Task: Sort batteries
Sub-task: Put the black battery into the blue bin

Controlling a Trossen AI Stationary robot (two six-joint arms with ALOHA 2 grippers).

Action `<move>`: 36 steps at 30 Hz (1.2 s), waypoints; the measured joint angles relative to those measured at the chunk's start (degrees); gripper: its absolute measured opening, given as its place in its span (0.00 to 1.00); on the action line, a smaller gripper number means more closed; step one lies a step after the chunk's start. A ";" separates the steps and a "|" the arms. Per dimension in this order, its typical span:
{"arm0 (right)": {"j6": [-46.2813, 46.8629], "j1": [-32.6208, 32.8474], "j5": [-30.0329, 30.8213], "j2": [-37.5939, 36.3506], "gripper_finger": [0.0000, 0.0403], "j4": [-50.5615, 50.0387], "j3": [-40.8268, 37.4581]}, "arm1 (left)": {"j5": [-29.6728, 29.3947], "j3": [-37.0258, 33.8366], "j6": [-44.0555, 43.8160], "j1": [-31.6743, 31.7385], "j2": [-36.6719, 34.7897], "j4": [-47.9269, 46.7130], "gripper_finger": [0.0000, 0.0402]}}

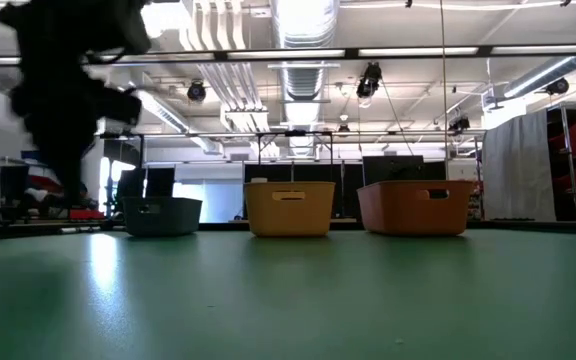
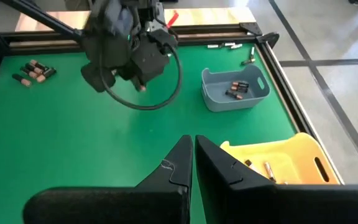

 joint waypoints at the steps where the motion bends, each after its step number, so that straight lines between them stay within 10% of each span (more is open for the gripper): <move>1: -0.01 0.01 -0.04 0.00 0.03 -0.49 0.64 | -0.13 2.32 1.19 1.12 0.00 0.30 0.02; 9: 0.36 0.26 -0.10 -0.02 0.03 -6.03 6.45 | -1.58 21.17 15.07 21.80 0.51 -5.78 0.02; 17: 3.06 3.48 -0.21 -0.11 0.03 -12.08 9.80 | -0.62 24.51 17.43 48.01 5.03 -5.29 0.02; 36: 3.80 6.13 -0.03 -0.07 0.03 -13.63 6.87 | -0.25 20.33 17.66 50.06 24.70 4.89 0.02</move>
